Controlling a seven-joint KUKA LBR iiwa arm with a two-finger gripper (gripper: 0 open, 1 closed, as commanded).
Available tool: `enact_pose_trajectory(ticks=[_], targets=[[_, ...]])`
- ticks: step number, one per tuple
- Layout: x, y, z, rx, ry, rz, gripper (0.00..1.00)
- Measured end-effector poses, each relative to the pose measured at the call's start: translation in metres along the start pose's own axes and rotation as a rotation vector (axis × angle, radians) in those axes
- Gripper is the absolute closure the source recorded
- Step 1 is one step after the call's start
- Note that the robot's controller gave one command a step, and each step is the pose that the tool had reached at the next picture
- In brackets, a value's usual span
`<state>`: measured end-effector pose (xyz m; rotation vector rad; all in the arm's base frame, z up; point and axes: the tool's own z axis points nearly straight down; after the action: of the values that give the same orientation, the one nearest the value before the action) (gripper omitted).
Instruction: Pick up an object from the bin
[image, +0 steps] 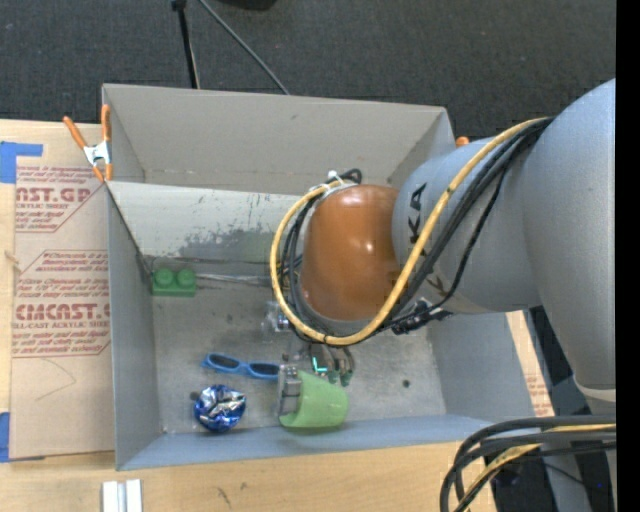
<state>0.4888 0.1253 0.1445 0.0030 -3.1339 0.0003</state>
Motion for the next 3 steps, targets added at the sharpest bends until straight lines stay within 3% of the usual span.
enact_pose_trajectory(ticks=[1, 2, 3], targets=[[-0.002, -0.001, -0.004, -0.001, -0.007, 0.002, 1.00], [-0.006, 0.005, -0.095, -0.003, -0.018, 0.018, 1.00], [-0.005, 0.004, -0.090, -0.001, -0.009, 0.018, 0.00]])
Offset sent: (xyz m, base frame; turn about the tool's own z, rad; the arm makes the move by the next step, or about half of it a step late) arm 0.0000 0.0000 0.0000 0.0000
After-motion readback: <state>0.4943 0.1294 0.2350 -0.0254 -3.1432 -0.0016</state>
